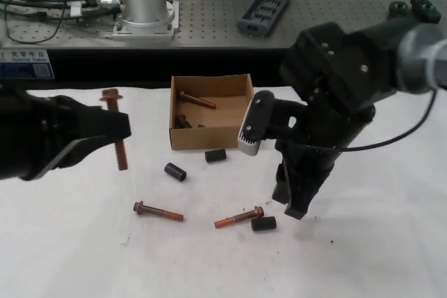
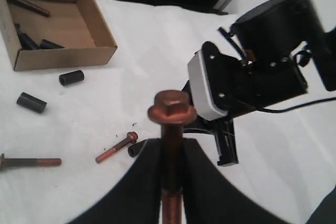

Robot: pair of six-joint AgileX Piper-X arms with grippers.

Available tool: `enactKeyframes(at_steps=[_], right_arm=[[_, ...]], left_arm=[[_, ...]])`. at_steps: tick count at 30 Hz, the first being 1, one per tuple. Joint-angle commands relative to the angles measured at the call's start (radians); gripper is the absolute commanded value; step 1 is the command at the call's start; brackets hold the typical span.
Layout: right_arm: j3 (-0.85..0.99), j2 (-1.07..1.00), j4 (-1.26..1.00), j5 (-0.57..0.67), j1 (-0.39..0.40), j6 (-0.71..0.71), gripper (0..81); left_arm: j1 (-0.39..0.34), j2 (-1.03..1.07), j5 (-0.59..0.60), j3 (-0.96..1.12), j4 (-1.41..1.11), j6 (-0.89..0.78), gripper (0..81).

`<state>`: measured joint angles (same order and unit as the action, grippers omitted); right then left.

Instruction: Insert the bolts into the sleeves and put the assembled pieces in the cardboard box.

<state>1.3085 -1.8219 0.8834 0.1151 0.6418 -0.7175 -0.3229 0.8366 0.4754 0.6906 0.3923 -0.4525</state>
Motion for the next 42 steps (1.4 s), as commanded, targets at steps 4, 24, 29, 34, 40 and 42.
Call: enactKeyframes(at_steps=[4,24,29,34,40,42], right_arm=[[0.081,-0.066,0.161,-0.038,0.013,-0.046,25.1],[0.083,-0.178,0.169,-0.129,0.117,-0.084,25.1],[0.103,-0.175,0.180,-0.177,0.126,-0.083,25.1],[0.143,-0.172,0.201,-0.203,0.146,-0.083,25.1],[0.177,-0.172,0.189,-0.203,0.166,-0.083,33.2],[0.177,-0.172,0.182,-0.203,0.167,-0.083,33.9]], left_arm=[[0.001,-0.075,0.009,-0.001,0.042,-0.018,0.6],[0.001,-0.092,0.091,-0.001,0.058,-0.052,0.6],[0.001,-0.092,0.091,-0.001,0.063,-0.052,0.6],[0.001,-0.092,0.091,-0.001,0.063,-0.052,0.6],[0.001,-0.092,0.091,-0.001,0.063,-0.052,0.6],[0.001,-0.092,0.091,-0.001,0.063,-0.052,0.6]])
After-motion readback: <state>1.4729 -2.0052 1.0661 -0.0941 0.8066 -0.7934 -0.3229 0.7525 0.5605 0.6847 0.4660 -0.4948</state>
